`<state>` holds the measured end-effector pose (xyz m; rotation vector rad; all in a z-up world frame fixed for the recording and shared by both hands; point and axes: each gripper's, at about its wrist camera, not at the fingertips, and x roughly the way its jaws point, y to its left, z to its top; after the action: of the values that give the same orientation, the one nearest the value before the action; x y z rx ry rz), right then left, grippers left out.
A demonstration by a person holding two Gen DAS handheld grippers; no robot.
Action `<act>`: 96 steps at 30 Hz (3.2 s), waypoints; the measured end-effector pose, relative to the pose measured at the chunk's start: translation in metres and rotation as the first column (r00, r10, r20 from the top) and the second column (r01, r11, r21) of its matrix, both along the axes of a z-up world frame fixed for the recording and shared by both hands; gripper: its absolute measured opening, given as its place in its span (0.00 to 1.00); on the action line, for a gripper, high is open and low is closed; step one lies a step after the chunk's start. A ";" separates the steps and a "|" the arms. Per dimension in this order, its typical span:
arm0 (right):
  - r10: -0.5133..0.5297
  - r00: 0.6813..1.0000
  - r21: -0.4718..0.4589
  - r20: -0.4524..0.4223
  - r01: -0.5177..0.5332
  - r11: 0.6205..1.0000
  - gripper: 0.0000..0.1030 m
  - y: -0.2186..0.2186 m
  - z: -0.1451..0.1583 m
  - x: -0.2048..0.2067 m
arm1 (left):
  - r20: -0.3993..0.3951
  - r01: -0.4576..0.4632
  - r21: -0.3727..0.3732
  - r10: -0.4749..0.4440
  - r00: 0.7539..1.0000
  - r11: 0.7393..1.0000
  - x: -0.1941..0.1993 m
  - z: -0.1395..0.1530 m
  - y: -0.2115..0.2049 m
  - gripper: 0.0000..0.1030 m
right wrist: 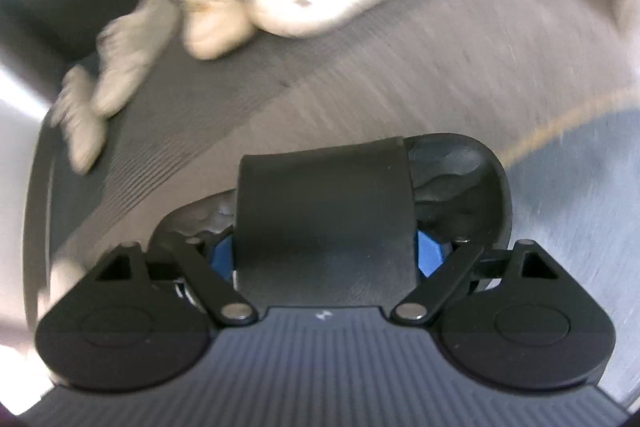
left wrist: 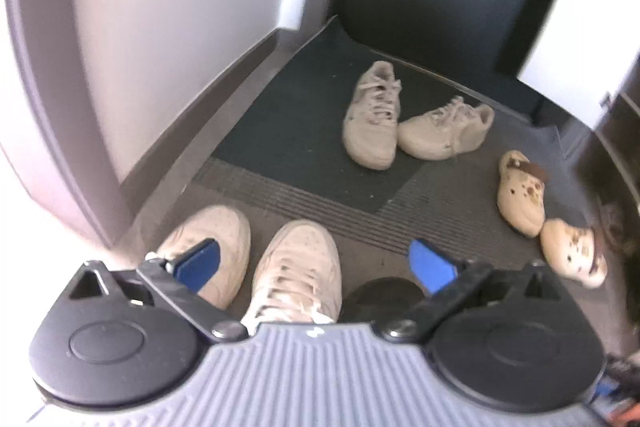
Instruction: Organize scattered shoes
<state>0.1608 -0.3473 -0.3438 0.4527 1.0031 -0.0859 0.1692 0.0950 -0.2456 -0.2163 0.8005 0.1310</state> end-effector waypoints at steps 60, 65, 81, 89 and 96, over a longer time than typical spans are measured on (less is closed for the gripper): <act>0.724 0.661 -0.484 -0.199 -0.709 0.514 0.18 0.306 -0.046 0.016 | 0.179 -0.309 0.013 0.302 0.936 0.951 -0.043 0.023 0.092 1.00; 0.549 0.832 -0.407 -0.082 -0.531 0.743 0.16 0.308 -0.041 0.016 | 0.146 -0.253 0.038 0.245 0.958 0.967 -0.032 0.017 0.084 1.00; 0.299 0.953 -0.295 0.040 -0.275 0.915 0.37 0.255 -0.016 -0.044 | 0.121 -0.238 0.043 0.231 0.965 0.970 -0.027 0.007 0.074 1.00; 0.176 0.981 -0.184 0.085 -0.158 0.970 0.33 0.224 -0.043 -0.046 | 0.110 -0.250 -0.007 0.249 0.962 0.968 -0.035 0.003 0.079 1.00; 0.059 0.990 -0.053 0.130 -0.052 0.997 0.27 0.215 -0.053 -0.022 | 0.050 -0.159 0.033 0.158 0.986 0.987 -0.031 -0.010 0.065 1.00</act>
<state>0.1383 -0.1326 -0.3970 0.3800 0.8814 -0.0303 0.1385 0.1604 -0.2555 -0.2474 0.7324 0.2895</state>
